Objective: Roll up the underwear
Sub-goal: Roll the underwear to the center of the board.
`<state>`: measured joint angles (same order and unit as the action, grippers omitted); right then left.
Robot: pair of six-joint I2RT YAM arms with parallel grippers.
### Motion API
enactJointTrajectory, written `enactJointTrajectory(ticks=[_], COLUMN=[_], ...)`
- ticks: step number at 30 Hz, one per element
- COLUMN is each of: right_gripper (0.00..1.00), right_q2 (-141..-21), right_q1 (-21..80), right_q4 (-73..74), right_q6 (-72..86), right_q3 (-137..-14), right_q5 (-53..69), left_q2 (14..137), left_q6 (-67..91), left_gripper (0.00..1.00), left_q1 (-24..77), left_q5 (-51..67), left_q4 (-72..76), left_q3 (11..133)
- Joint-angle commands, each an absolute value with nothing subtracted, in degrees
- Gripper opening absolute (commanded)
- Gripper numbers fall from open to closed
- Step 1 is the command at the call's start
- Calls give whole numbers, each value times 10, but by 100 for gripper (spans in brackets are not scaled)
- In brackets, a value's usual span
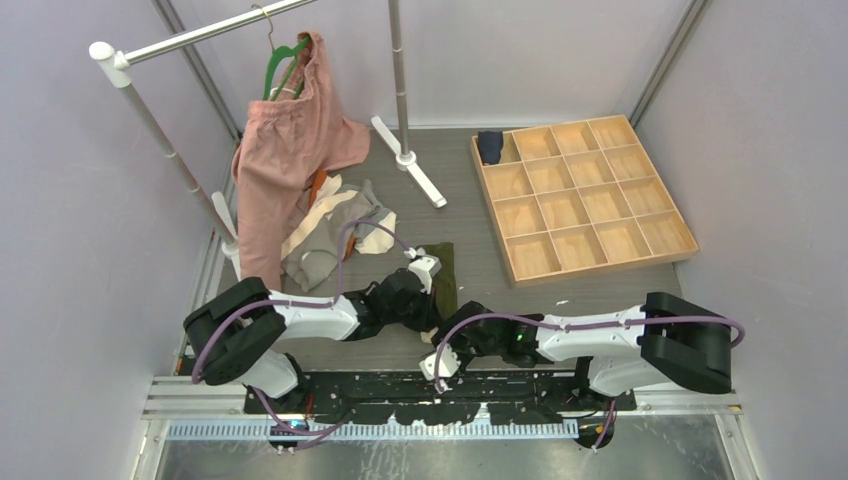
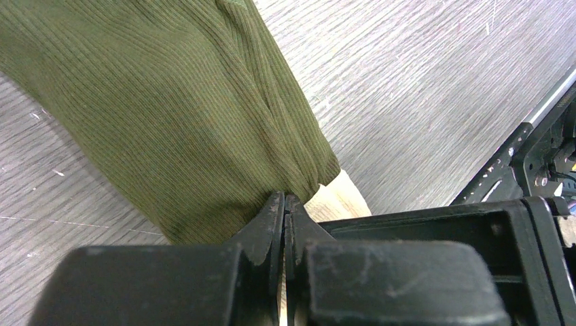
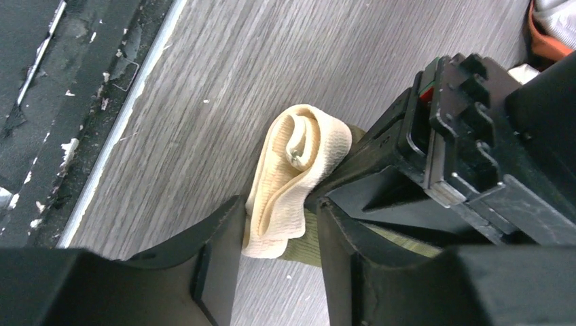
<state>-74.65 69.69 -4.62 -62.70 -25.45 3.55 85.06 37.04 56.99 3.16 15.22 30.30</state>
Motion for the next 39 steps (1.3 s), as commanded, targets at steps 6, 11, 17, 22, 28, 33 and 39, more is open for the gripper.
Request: enactJointTrajectory(ticks=[6, 11, 17, 22, 28, 33, 39], right_gripper=[32, 12, 1, 1, 1, 1, 1], right_q2=[-783, -792, -797, -780, -748, -733, -742], right_q1=[699, 699, 699, 699, 699, 699, 698], right_q4=[-44, -32, 22, 56, 69, 19, -45], right_q6=[-569, -552, -472, -395, -293, -210, -62], right_q3=[-239, -251, -290, -325, -347, -330, -319], right_q5=[2, -22, -36, -9, 80, 141, 96], left_q2=[872, 872, 820, 694, 560, 542, 595], left_q6=[362, 363, 371, 393, 404, 391, 381], left_gripper=[1, 1, 1, 1, 2, 1, 1], left_q1=[575, 574, 572, 564, 559, 558, 558], left_q5=[44, 41, 7, -121, -211, -164, -46], left_q4=[127, 127, 108, 11, -85, -63, 42], left_q3=[307, 305, 304, 314, 299, 272, 253])
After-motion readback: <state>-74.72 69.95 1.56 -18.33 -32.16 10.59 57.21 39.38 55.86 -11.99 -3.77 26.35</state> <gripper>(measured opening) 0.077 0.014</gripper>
